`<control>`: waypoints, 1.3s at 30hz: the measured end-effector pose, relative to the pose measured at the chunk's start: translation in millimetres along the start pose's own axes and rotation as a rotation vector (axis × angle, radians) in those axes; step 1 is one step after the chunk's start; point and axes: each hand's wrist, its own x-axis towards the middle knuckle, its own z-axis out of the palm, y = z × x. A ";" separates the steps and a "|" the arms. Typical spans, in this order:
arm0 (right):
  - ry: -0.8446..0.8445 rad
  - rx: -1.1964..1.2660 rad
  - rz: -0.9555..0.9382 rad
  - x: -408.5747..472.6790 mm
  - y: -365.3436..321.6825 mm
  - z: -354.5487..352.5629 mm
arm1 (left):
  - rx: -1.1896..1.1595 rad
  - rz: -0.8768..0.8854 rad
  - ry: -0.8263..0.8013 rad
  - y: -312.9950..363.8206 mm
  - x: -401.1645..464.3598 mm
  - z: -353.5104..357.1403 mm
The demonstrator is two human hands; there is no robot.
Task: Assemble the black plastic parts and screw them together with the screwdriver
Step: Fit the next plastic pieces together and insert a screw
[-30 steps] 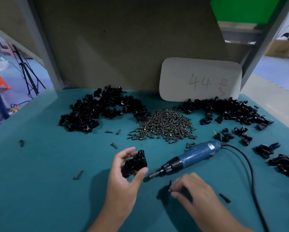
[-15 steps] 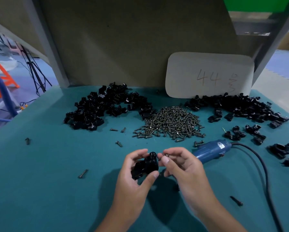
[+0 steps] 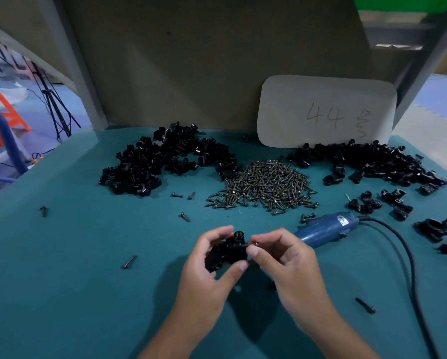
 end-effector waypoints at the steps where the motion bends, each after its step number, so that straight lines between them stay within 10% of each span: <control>1: 0.004 0.002 -0.002 -0.8 0.2 0.1 | 0.000 -0.007 -0.010 0.2 -0.2 0.2; 39: -0.022 -0.280 -0.112 -0.9 6.0 -13.7 | -0.037 -0.129 -0.133 1.5 -0.5 -0.6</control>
